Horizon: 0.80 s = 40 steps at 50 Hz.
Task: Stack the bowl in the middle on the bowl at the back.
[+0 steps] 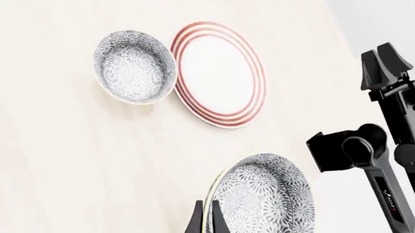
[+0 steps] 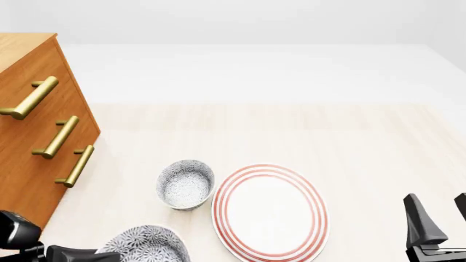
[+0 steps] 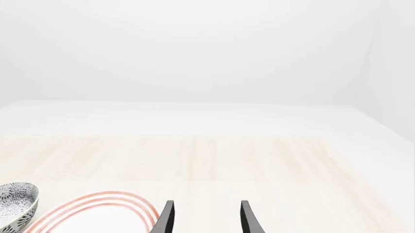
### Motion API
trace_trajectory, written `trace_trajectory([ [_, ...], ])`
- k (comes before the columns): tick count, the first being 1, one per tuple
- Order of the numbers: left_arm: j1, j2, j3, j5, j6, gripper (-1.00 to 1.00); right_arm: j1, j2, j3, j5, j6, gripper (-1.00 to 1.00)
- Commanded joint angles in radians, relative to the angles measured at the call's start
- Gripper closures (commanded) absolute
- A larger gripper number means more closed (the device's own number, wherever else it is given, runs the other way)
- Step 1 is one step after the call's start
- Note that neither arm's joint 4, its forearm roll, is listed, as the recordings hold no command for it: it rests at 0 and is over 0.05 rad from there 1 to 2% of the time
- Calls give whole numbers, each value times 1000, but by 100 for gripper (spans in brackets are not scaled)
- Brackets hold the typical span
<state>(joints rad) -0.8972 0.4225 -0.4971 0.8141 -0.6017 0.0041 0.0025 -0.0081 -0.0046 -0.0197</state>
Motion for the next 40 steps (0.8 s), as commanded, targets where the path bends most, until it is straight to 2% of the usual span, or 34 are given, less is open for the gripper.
trace_trajectory([
  [1,-53,-26,41,-2,-28,100,0,1,0,-2,-1,-100],
  [40,-198,-24,159,-40,-105,100,1,1,-2,0,-3,-100],
])
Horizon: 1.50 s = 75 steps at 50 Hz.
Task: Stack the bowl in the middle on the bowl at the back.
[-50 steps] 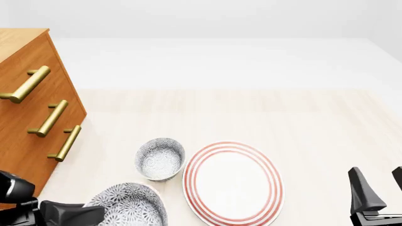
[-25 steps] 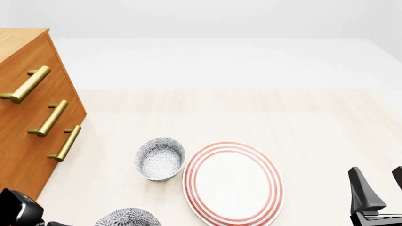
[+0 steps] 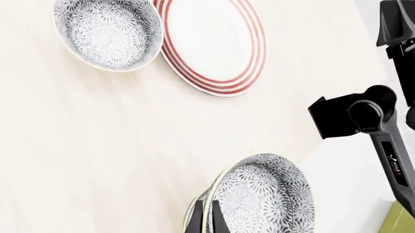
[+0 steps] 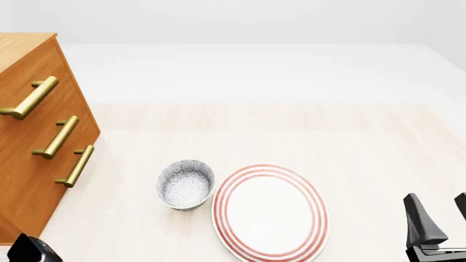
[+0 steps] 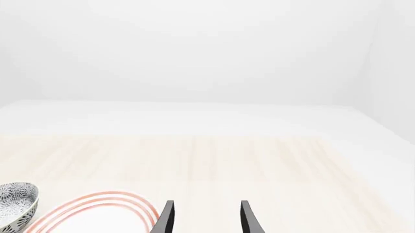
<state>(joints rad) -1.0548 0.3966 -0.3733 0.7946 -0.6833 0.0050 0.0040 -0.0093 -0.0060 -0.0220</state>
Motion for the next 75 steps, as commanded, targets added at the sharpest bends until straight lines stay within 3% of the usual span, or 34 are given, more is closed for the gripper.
trace_trajectory([
  [1,-41,2,36,-21,-24,100,0,-1,-1,1,-1,-100],
  [27,-82,29,33,-42,-17,100,1,-3,-1,2,-2,-100],
  [44,-147,116,115,-166,-53,100,1,-3,-1,2,-2,-100],
  [64,-171,158,147,-215,-69,100,1,-3,-2,3,-1,-100],
  [65,-172,160,142,-215,-64,-100,1,-3,-2,3,-1,-100],
  [75,-189,173,122,-219,-72,-100,1,-3,-2,3,-1,-100],
])
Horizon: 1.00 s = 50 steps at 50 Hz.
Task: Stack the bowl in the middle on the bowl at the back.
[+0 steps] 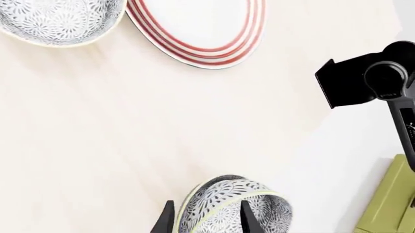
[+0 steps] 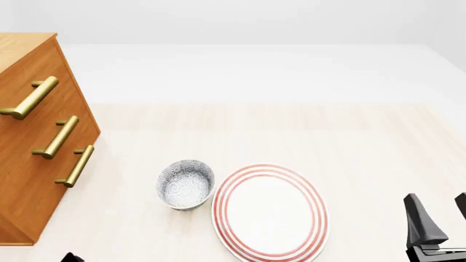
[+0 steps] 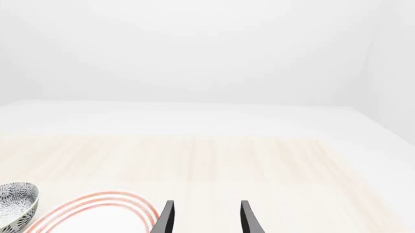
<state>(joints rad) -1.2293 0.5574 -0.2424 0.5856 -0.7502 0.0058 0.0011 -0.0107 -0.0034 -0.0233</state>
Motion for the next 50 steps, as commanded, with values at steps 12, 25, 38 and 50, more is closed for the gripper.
trace_trajectory([
  [12,-9,-15,-36,40,5,-100,0,0,0,0,0,-100],
  [25,50,-158,-124,243,45,-100,1,0,0,0,-1,-100],
  [38,98,-246,-275,412,77,-100,4,0,-3,1,-10,-100],
  [50,189,-340,-416,593,129,-100,6,0,-3,1,-14,-100],
])
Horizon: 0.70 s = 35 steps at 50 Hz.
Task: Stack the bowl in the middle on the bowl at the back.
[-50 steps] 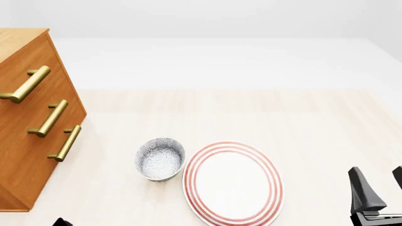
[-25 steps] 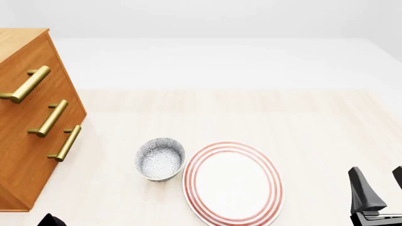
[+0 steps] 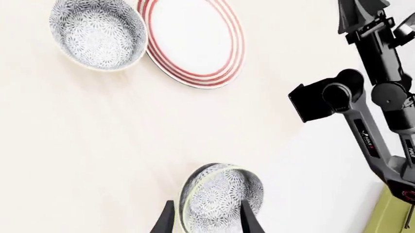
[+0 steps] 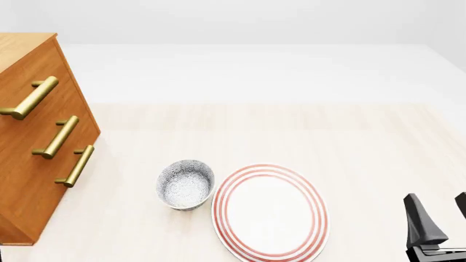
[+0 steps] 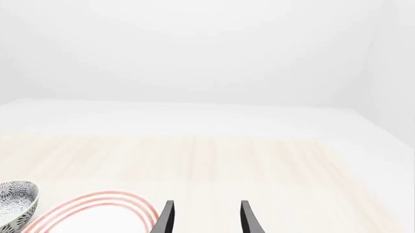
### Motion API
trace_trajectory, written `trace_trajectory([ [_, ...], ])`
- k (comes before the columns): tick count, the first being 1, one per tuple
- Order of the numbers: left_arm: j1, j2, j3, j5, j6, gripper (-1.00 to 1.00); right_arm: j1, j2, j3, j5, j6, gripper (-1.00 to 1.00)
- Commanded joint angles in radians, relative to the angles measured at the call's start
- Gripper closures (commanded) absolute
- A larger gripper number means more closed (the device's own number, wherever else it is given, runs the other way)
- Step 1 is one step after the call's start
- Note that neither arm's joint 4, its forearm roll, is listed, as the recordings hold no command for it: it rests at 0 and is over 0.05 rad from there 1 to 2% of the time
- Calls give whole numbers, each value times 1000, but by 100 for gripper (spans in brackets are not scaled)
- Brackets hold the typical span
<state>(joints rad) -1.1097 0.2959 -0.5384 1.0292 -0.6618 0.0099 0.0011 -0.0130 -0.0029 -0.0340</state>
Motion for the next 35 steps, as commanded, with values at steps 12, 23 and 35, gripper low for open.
trace_trajectory([
  [12,163,-96,-223,191,81,-100,1,0,0,1,-8,-100],
  [23,287,-134,-280,191,109,-100,1,0,-1,0,-8,-100],
  [35,392,-182,-355,191,109,-100,43,-1,-121,62,-9,-100],
])
